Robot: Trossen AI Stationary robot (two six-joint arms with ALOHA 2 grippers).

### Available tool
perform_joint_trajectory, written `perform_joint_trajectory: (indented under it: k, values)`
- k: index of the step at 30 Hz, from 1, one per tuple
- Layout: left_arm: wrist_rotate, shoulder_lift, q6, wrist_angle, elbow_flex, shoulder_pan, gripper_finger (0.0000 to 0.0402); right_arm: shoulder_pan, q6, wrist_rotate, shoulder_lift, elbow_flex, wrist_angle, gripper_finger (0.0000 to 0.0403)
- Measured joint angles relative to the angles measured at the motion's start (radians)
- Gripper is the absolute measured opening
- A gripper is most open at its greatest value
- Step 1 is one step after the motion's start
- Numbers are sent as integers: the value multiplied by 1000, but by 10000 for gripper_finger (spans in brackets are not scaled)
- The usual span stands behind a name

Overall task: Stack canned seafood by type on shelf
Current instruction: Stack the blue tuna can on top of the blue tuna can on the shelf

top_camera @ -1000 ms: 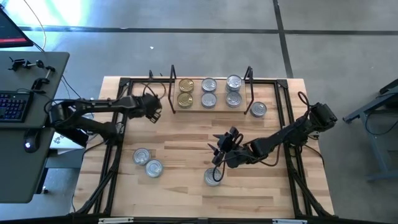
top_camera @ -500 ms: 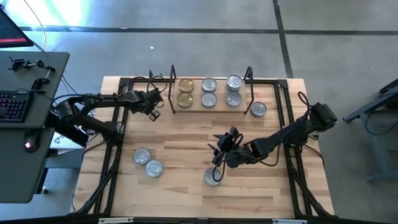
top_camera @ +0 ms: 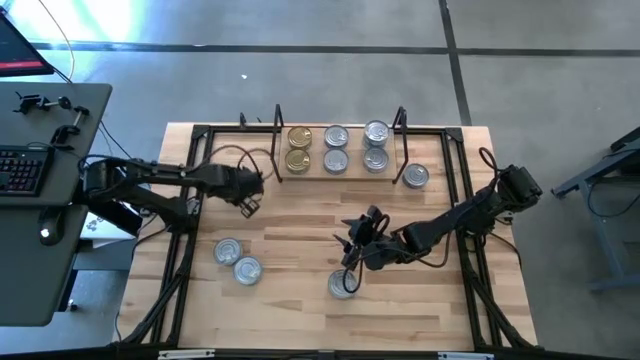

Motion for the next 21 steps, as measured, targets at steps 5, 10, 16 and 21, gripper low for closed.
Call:
perform_joint_trajectory:
  k: [5,10,16,21]
  values:
    - [32,-1,-117,60,0,-183,2,5,-55,-108,0,0,0,216]
    - [181,12,-209,254,-10,-334,1,19,-94,-129,0,0,0,216]
    - [175,110,-180,609,-8,-455,1,19,-89,-134,1,0,-13,216]
    - [165,201,-66,828,8,-495,1,18,-94,-137,3,0,-17,216]
